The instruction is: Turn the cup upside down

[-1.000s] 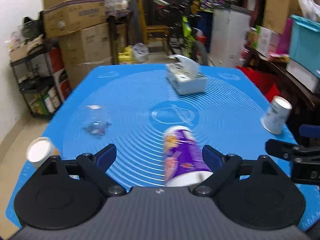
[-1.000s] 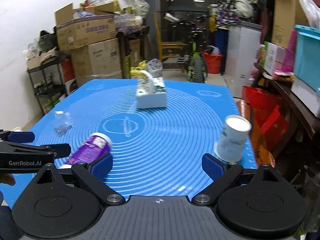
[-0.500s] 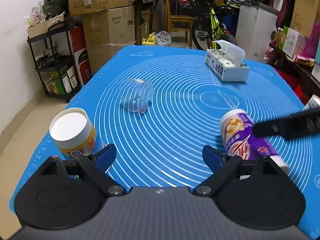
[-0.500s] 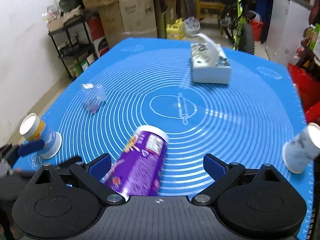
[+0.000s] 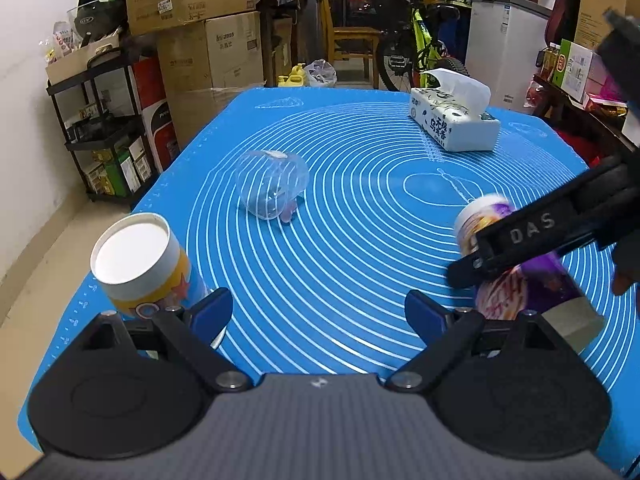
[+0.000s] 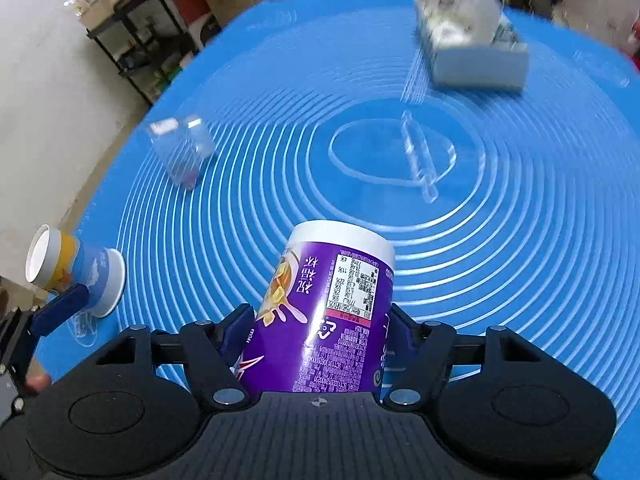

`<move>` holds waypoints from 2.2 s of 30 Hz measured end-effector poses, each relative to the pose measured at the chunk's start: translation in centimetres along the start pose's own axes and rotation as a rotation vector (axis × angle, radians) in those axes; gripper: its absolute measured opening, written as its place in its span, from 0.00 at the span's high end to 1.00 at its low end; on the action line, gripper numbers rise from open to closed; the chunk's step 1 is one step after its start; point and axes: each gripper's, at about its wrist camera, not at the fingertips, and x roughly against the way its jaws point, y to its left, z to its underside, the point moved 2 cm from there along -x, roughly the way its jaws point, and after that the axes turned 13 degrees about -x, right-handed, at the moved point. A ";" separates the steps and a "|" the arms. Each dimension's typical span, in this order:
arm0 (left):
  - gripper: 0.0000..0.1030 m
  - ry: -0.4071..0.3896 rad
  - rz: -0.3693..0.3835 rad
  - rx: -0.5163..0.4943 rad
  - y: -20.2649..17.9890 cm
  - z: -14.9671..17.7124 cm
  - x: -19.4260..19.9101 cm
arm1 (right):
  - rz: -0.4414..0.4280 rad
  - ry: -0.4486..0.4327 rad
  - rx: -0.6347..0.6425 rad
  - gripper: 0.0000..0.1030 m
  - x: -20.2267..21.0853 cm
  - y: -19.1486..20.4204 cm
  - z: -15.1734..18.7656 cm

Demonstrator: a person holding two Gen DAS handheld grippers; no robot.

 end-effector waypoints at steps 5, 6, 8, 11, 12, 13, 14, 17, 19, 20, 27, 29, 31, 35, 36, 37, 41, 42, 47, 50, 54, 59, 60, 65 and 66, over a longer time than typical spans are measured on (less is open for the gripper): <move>0.10 -0.027 0.016 0.006 -0.6 -0.5 0.3 | 0.111 -0.287 0.115 0.31 4.8 -0.8 1.9; 0.10 -0.032 0.018 0.007 -0.9 -0.7 0.4 | 0.139 -0.351 0.139 0.31 5.7 -1.2 2.3; 0.10 -0.040 0.025 0.009 -1.3 -0.9 0.4 | 0.192 -0.496 0.171 0.31 7.0 -2.0 3.5; 0.10 -0.040 0.039 0.010 -2.2 -1.1 0.5 | 0.240 -0.689 0.189 0.31 7.6 -3.8 5.4; 0.10 -0.042 0.044 0.009 -2.5 -1.1 0.6 | 0.255 -0.741 0.201 0.31 7.3 -4.4 6.0; 0.10 -0.045 0.048 0.008 -2.7 -1.1 0.7 | 0.268 -0.781 0.210 0.31 6.7 -5.1 6.6; 0.10 -0.048 0.051 0.006 -3.0 -1.1 0.9 | 0.285 -0.797 0.214 0.30 6.1 -5.7 7.1; 0.10 -0.052 0.060 -0.008 -3.7 -1.1 1.1 | 0.274 -0.839 0.213 0.31 5.9 -6.8 8.4; 0.10 -0.050 0.062 -0.022 -4.1 -1.1 1.1 | 0.264 -0.827 0.195 0.31 6.0 -6.8 8.7; 0.10 -0.049 0.061 -0.024 -4.1 -1.1 1.1 | 0.257 -0.819 0.180 0.31 6.1 -7.0 8.8; 0.10 -0.054 0.067 -0.032 -5.1 -1.2 1.6 | 0.252 -0.780 0.156 0.22 6.6 -7.9 10.0; 0.10 -0.062 0.070 -0.041 -5.4 -1.1 2.1 | 0.246 -0.770 0.149 0.14 7.0 -7.8 10.1; 0.10 -0.068 0.072 -0.042 -5.6 -1.0 2.6 | 0.234 -0.767 0.145 0.08 7.6 -7.9 10.7; 0.10 -0.069 0.096 -0.061 -6.7 -0.3 3.8 | 0.217 -0.753 0.144 0.06 9.5 -8.1 12.7; 0.10 -0.070 0.102 -0.067 -7.1 0.0 4.1 | 0.217 -0.745 0.140 0.05 9.9 -8.2 13.3; 0.10 -0.070 0.108 -0.073 -7.5 0.2 4.4 | 0.212 -0.736 0.129 0.05 10.4 -8.5 13.9; 0.10 -0.075 0.134 -0.094 -9.1 1.1 5.8 | 0.192 -0.703 0.063 0.05 12.1 -9.7 15.8; 0.10 -0.079 0.133 -0.104 -9.4 1.3 6.2 | 0.188 -0.696 0.045 0.05 12.6 -10.1 16.4; 0.10 -0.101 0.122 -0.131 -10.9 2.3 8.2 | 0.205 -0.655 -0.002 0.05 14.1 -11.4 19.0; 0.10 -0.102 0.130 -0.139 -11.4 2.8 8.9 | 0.200 -0.644 -0.021 0.04 14.8 -11.8 20.2; 0.10 -0.088 0.131 -0.166 -12.4 3.3 9.3 | 0.203 -0.635 -0.011 0.04 15.6 -11.9 21.7; 0.10 -0.090 0.137 -0.190 -13.3 3.8 10.0 | 0.218 -0.616 -0.010 0.04 16.0 -12.1 22.9; 0.10 -0.089 0.139 -0.194 -13.5 3.9 10.1 | 0.222 -0.614 -0.011 0.04 16.1 -12.2 23.1; 0.10 -0.094 0.139 -0.203 -13.9 3.9 10.3 | 0.233 -0.606 -0.018 0.04 16.3 -12.7 23.6; 0.10 -0.092 0.139 -0.203 -13.9 3.9 10.3 | 0.235 -0.605 -0.020 0.04 16.3 -12.7 23.6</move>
